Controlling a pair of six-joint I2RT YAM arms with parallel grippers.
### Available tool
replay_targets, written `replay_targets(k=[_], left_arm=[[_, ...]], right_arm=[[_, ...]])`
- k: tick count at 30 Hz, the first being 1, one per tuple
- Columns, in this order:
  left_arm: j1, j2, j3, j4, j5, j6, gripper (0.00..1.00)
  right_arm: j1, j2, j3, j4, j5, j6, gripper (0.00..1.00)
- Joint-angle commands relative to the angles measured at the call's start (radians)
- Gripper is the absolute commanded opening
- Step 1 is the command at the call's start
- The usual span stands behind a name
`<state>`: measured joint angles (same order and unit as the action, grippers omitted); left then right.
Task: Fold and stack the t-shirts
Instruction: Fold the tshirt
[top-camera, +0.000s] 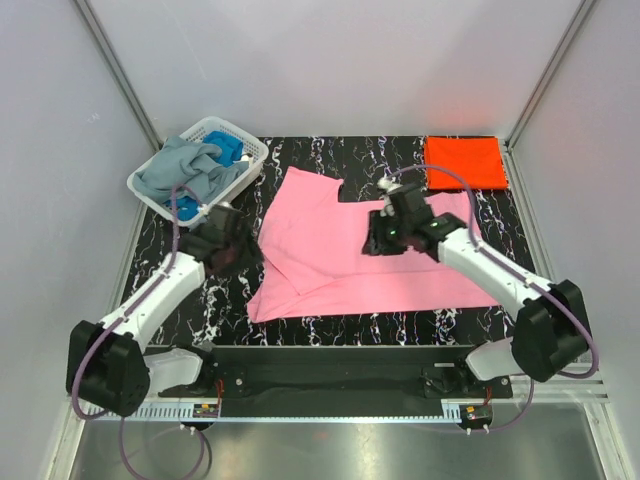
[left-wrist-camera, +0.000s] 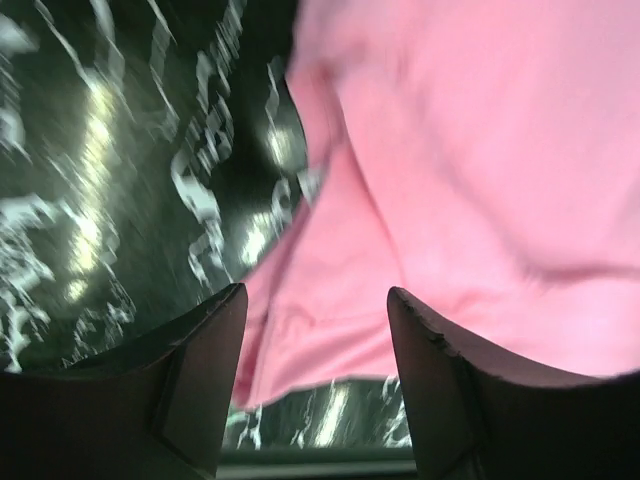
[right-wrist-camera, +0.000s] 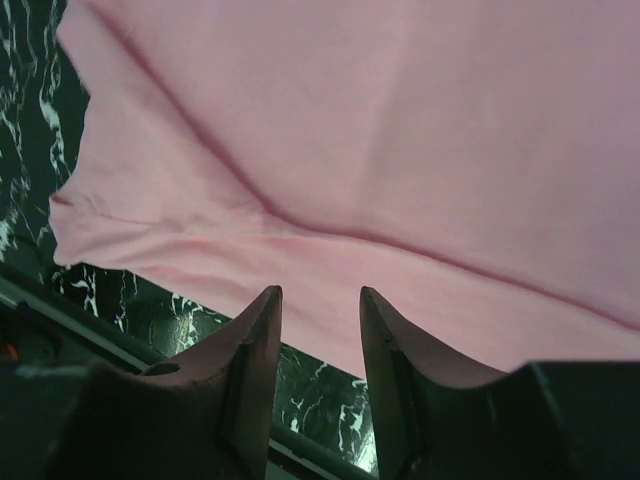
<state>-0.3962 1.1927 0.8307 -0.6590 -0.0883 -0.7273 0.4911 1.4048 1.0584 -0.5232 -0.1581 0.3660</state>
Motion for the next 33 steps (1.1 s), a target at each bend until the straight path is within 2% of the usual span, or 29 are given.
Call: replay_targets(k=[1, 2, 5, 9, 12, 14, 24, 33], left_arm=[[0.161, 0.033, 0.054, 0.094, 0.223, 0.114, 0.63], [0.183, 0.045, 0.070, 0.104, 0.302, 0.118, 0.63], [0.215, 0.087, 0.079, 0.137, 0.369, 0.103, 0.62], [0.217, 0.126, 0.053, 0.188, 0.358, 0.083, 0.61], [0.223, 0.182, 0.050, 0.206, 0.331, 0.082, 0.61], [0.229, 0.218, 0.053, 0.220, 0.329, 0.071, 0.60], [0.289, 0.265, 0.085, 0.228, 0.309, 0.081, 0.61], [0.289, 0.281, 0.082, 0.242, 0.305, 0.085, 0.61]], right_arm=[[0.200, 0.045, -0.014, 0.195, 0.075, -0.116, 0.44], [0.246, 0.089, -0.008, 0.227, 0.106, -0.142, 0.44], [0.386, 0.170, 0.032, 0.261, 0.144, -0.209, 0.39], [0.530, 0.244, 0.022, 0.357, 0.261, -0.289, 0.38], [0.592, 0.276, 0.021, 0.403, 0.295, -0.346, 0.44], [0.619, 0.307, 0.026, 0.422, 0.321, -0.361, 0.47], [0.667, 0.431, 0.091, 0.410, 0.428, -0.490, 0.46], [0.670, 0.444, 0.095, 0.428, 0.558, -0.503, 0.31]])
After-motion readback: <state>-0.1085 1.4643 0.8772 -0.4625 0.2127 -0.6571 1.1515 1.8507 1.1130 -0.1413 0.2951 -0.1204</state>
